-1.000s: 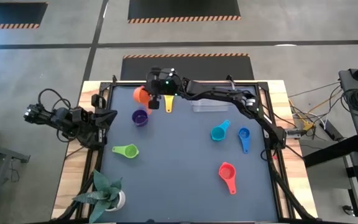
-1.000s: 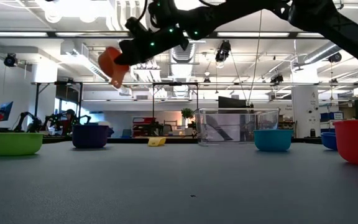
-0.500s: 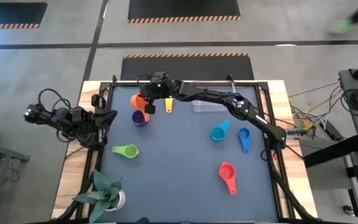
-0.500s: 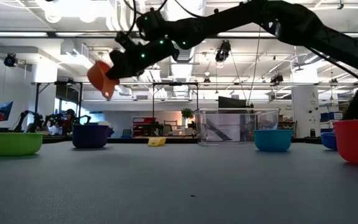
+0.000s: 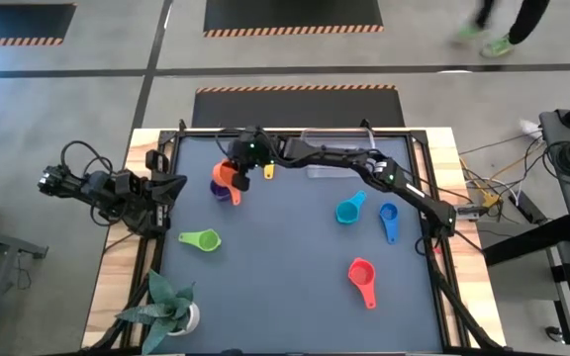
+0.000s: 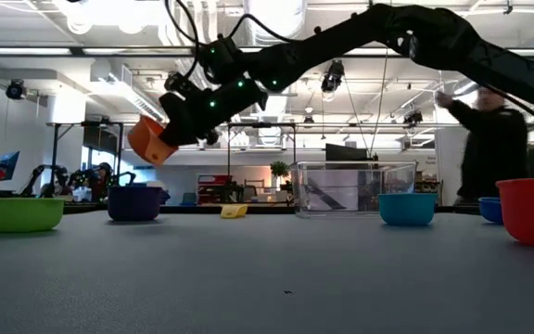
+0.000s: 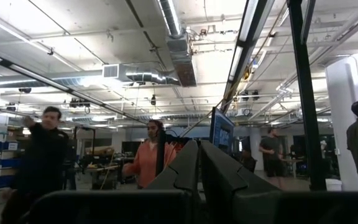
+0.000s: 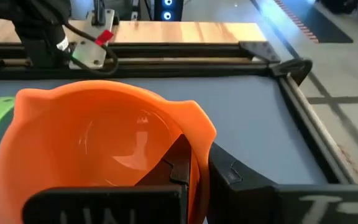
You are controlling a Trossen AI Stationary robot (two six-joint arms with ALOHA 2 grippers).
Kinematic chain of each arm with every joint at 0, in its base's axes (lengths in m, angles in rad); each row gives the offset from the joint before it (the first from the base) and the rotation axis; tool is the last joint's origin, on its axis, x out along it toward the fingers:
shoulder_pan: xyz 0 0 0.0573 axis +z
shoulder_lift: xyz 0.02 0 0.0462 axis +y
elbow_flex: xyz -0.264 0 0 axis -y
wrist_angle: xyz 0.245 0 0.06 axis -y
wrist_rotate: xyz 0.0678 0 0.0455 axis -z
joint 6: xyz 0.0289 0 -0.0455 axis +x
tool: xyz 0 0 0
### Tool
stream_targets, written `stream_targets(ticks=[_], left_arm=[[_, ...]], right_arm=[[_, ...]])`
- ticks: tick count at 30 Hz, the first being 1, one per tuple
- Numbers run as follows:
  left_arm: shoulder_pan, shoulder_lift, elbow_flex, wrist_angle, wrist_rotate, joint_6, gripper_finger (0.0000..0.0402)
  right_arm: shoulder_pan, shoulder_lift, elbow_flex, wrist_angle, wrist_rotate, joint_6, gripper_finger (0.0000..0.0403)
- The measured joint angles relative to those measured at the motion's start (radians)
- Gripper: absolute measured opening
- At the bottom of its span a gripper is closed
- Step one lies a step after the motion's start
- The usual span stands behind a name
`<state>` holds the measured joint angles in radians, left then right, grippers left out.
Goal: Nest measuring cups in basket
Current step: Stack the orange measuring cup on top of the violet measuring cup
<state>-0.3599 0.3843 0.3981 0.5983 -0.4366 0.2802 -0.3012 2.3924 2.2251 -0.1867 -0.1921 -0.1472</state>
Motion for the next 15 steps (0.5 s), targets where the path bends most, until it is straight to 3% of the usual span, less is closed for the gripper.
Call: stream_targets(ticks=[11, 15], left_arm=[[0.0, 0.0, 0.0, 0.0, 0.0, 0.0, 0.0], [0.0, 0.0, 0.0, 0.0, 0.0, 0.0, 0.0]], right_arm=[[0.007, -0.001, -0.085, 0.123, 0.012, 0.246, 0.0009], [0.009, -0.002, -0.112, 0.116, 0.066, 0.287, 0.0009]])
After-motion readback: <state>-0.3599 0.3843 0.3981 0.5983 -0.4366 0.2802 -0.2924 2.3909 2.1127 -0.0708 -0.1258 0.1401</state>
